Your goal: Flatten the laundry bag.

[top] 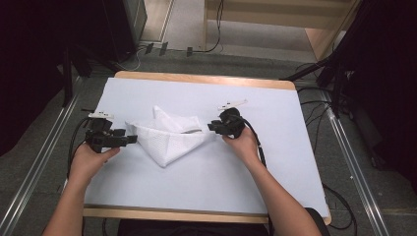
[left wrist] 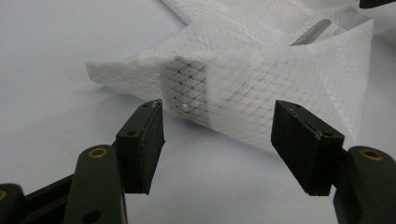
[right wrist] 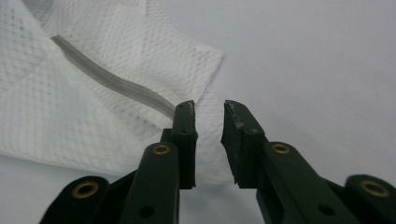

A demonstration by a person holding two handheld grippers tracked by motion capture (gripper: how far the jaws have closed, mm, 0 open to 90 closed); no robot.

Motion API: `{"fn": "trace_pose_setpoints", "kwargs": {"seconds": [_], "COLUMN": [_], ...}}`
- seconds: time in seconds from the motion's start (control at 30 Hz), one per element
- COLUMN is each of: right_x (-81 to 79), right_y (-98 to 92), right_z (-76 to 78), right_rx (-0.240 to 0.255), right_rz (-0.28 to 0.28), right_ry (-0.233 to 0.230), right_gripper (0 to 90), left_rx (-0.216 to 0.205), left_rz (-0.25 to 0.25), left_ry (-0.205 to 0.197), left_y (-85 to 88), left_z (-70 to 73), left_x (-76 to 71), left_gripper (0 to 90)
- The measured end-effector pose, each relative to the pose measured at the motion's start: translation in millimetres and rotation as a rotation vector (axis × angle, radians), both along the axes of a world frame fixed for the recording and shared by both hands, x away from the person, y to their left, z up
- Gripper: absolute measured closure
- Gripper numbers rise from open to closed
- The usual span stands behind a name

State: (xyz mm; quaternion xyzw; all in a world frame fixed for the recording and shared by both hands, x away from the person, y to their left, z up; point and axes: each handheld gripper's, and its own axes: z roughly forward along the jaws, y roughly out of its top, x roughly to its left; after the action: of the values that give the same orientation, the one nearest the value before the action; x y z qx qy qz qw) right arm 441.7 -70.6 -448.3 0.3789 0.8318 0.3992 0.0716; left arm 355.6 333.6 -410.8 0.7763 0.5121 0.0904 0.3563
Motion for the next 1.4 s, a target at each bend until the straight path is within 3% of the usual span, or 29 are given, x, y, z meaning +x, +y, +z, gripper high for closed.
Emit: {"fn": "trace_pose_setpoints", "kwargs": {"seconds": [0.13, 0.27, 0.4, 0.53, 0.6, 0.67, 0.7, 0.77, 0.83, 0.93, 1.0, 1.2, 1.4], "right_x": [6.4, 17.6, 21.8, 19.3, 15.5, 11.9, 11.9, 8.7, 9.2, 10.5, 11.8, 20.2, 25.6], "right_y": [-2.0, -5.0, -7.3, -1.7, 2.6, 6.0, 6.0, 7.4, 6.7, 4.7, 1.2, -26.5, -57.1], "right_z": [-6.6, -11.2, -17.7, -19.5, -20.0, -19.6, -19.6, -19.6, -19.5, -19.0, -18.0, -15.5, -15.8], "right_rx": [-0.034, -0.034, -0.051, -0.046, -0.067, -0.09, -0.09, -0.124, -0.107, -0.09, -0.103, -0.079, -0.077], "right_rz": [-0.009, -0.028, -0.039, -0.016, -0.005, 0.01, 0.01, 0.013, 0.013, 0.011, -0.002, -0.079, -0.148], "right_ry": [-0.02, -0.023, 0.014, 0.038, 0.021, 0.009, 0.009, -0.024, 0.0, 0.027, 0.02, 0.029, 0.039], "right_gripper": [66.7, 59.2, 57.6, 61.0, 62.6, 72.6, 72.6, 83.3, 89.5, 90.0, 90.0, 90.0, 90.0], "left_rx": [0.003, -0.001, -0.003, -0.002, -0.002, -0.002, -0.001, -0.002, 0.0, -0.005, -0.003, -0.008, -0.028], "left_rz": [-0.001, 0.003, 0.009, 0.009, 0.01, 0.008, 0.008, 0.011, 0.008, 0.011, 0.008, 0.002, -0.029], "left_ry": [0.001, -0.004, -0.002, -0.002, -0.001, -0.001, 0.0, 0.001, 0.002, 0.0, -0.001, 0.002, 0.004], "left_y": [-0.1, 1.1, 2.3, 2.3, 2.6, 3.2, 3.3, 3.2, 3.2, 3.2, 3.3, 0.1, -10.5], "left_z": [-0.1, 0.3, -0.4, -0.7, -0.4, -0.5, -0.7, -1.3, -1.3, -1.1, -0.7, -1.5, -5.6], "left_x": [-0.2, -0.5, 0.0, -0.3, -0.4, -0.3, -0.2, 0.0, 0.0, 0.0, 0.0, 3.2, 18.6], "left_gripper": [35.2, 35.2, 35.2, 35.2, 35.2, 35.2, 35.2, 35.2, 35.2, 35.2, 35.3, 35.4, 35.9]}}
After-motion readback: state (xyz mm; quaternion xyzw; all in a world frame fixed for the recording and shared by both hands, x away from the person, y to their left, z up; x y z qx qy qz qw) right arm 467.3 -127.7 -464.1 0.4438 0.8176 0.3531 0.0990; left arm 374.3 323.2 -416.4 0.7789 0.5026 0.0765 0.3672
